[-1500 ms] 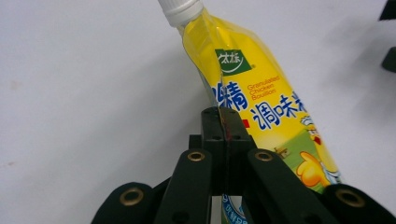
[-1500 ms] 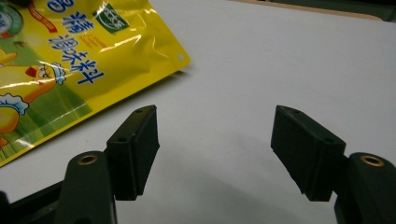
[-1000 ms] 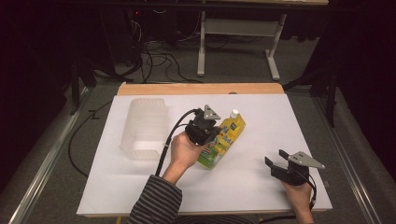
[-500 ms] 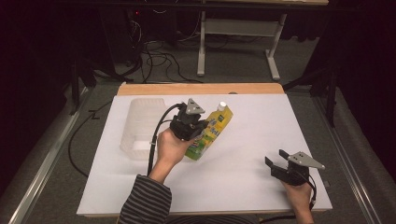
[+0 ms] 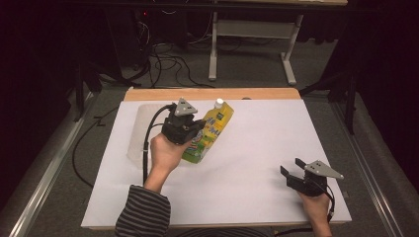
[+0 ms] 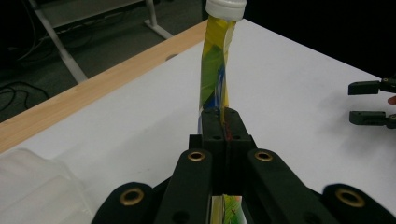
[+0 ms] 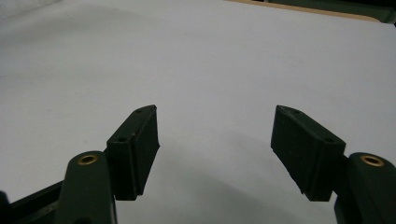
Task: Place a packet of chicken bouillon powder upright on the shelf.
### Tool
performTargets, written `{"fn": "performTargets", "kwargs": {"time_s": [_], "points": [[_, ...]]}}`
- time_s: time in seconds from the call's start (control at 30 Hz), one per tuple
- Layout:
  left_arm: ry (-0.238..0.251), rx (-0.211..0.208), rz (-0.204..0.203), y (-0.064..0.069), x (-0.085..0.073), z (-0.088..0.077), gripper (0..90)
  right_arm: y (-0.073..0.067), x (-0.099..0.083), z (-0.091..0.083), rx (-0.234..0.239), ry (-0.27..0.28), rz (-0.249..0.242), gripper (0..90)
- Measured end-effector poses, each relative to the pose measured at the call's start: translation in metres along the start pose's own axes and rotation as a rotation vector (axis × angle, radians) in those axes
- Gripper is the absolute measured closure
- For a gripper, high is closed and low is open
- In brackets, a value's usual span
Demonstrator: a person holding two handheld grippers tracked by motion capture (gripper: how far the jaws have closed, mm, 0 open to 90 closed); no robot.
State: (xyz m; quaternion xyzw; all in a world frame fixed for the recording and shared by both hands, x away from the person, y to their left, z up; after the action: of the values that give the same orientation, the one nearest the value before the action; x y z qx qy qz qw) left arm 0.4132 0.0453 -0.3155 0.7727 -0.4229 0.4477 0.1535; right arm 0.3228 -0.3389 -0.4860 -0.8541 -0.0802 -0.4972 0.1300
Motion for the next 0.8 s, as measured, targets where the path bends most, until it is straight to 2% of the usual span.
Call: {"fn": "performTargets", "kwargs": {"time_s": [0.23, 0.43, 0.53, 0.63, 0.8], "points": [[0.017, 0.058, -0.020, -0.016, -0.005, -0.019, 90.0, 0.001, 0.000, 0.000, 0.003, 0.004, -0.002, 32.9], [0.020, 0.089, -0.034, -0.026, -0.009, -0.028, 90.0, 0.001, 0.000, 0.000, 0.004, 0.002, 0.000, 32.9], [0.025, 0.122, -0.052, -0.038, -0.013, -0.037, 90.0, 0.001, 0.000, 0.000, 0.004, 0.004, -0.001, 32.9], [0.023, 0.136, -0.052, -0.042, -0.014, -0.041, 90.0, 0.001, 0.000, 0.000, 0.003, 0.002, 0.000, 32.9], [0.006, 0.195, -0.054, -0.056, -0.022, -0.057, 90.0, 0.001, 0.000, 0.000, 0.002, 0.001, 0.000, 32.9]]}}
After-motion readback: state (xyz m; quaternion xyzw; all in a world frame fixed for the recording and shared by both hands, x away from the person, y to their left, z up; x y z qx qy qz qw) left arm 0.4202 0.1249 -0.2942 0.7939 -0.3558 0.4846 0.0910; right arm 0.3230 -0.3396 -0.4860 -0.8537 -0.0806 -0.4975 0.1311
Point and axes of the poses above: each handheld gripper's, and its own axes: z roughly forward along the jaws, x roughly out of its top, y roughly to its right, the point moved 2 cm from there along z, roughly forward along the jaws, and after that the axes turned 10 degrees about z, right-handed, at the moved point
